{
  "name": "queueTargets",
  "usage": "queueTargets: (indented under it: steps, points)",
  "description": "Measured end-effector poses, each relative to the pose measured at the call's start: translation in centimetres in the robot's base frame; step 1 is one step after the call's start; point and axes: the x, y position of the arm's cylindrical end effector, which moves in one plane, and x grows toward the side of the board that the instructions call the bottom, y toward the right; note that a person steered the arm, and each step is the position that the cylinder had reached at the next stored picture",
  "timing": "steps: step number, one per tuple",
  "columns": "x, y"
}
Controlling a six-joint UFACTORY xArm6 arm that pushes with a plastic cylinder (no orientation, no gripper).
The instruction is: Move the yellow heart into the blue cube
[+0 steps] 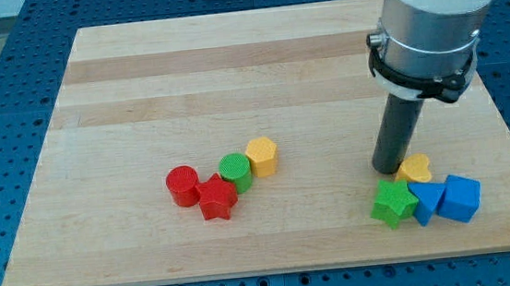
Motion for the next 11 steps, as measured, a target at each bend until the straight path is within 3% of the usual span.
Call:
queueTargets:
  steps: [2,9,10,11]
  points:
    - [1.8,-4.4]
    - [1.4,4.2]
    - [1.4,3.0]
    - [1.4,-3.3]
